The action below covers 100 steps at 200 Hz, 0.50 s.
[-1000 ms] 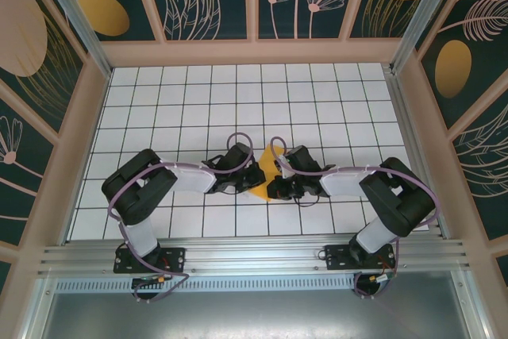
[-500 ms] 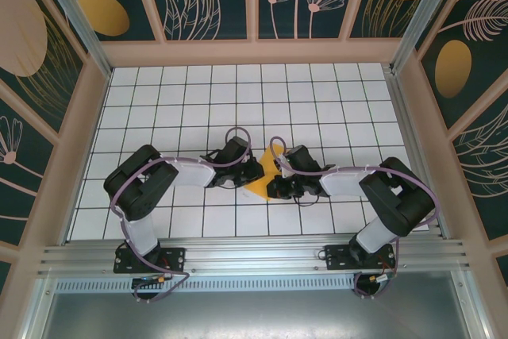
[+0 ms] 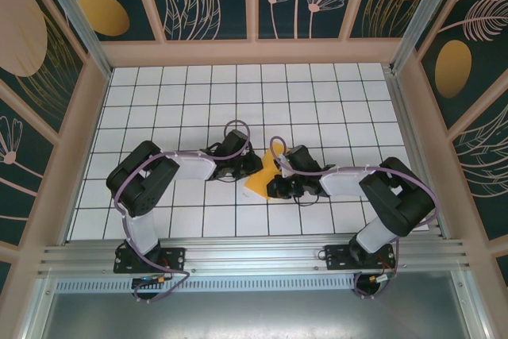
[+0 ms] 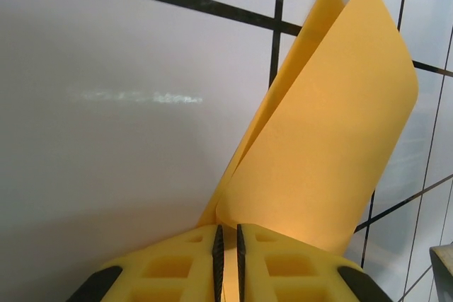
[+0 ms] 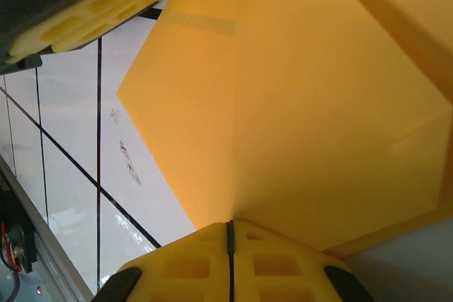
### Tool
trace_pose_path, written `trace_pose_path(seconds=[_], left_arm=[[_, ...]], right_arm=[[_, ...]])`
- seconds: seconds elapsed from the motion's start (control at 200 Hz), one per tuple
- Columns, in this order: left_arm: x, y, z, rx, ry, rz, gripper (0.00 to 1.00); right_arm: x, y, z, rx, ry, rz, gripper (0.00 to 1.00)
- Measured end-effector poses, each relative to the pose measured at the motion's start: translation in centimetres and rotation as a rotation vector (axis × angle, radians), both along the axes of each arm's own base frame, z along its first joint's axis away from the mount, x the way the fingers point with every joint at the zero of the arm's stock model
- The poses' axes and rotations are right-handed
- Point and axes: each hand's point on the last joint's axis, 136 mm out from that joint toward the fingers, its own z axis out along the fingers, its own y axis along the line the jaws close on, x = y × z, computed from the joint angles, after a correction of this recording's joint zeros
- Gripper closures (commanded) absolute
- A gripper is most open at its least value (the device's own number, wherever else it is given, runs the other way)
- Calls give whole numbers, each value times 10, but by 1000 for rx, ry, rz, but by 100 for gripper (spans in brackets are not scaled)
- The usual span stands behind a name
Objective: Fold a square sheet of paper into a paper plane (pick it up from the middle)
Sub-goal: Fold the triangle a second time at the center of the table.
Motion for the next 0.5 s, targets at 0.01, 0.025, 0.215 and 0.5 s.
trace_pose_path(seconds=[0.01,0.025,0.215,0.5], left_arm=[[0,0,0,1,-1,-1,83],[1,-1,0,2,-2,-3,83],[17,8,3,49,-41,19,81],[40,32,10,118,-84,77,83]], right_arm=[[0,0,0,0,0,0,91],[0,0,0,0,-1,-1,91],[1,-1,1,-4,-5,-4,90],[0,-2,0,-12,1,-2,90]])
